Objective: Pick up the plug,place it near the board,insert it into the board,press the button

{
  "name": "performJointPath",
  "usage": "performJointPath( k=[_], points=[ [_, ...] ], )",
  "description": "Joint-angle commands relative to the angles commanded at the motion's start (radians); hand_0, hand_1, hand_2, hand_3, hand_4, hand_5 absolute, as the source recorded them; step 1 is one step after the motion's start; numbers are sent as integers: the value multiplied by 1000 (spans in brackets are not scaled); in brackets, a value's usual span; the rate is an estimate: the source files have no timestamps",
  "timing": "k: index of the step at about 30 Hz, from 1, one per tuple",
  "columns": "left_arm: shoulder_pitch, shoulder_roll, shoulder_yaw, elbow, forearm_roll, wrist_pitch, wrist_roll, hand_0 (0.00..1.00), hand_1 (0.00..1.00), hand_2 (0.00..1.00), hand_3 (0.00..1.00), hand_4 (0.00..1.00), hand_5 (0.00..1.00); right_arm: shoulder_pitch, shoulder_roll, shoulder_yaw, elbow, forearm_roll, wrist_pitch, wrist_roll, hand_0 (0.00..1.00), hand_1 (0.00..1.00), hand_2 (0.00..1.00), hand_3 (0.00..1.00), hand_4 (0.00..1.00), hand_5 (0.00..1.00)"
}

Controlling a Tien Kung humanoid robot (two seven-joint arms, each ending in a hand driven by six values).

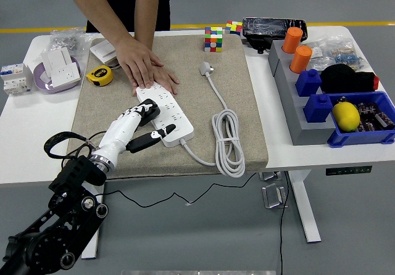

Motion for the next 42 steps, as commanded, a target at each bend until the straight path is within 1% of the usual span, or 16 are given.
performJointPath(
  k=[5,13,19,24,33,42],
  points=[
    [-28,2,14,43,2,-2,-8,998,998,969,924,998,998,-1,0,-5,0,1,0,0,795,754,737,762,998,998],
    [-55,1,47,56,7,-7,-8,998,998,965,922,998,998,-1,-2,-2,4,-7,-1,0,794,754,737,761,998,998],
    [-76,6,82,63,12,-7,-10,998,998,964,920,998,998,2,-2,8,9,-19,-3,2,795,754,737,762,998,998],
    [-103,13,109,85,12,-9,-12,998,998,964,920,998,998,2,-3,5,9,-19,-3,2,795,754,737,761,998,998],
    [-142,14,122,138,17,-13,-15,998,998,964,920,998,998,4,-5,3,8,-16,-2,1,795,754,737,761,998,998],
    [-160,15,130,134,30,-9,-20,998,998,959,919,998,998,7,-6,4,8,-17,-3,0,794,754,737,761,998,998]
  ],
)
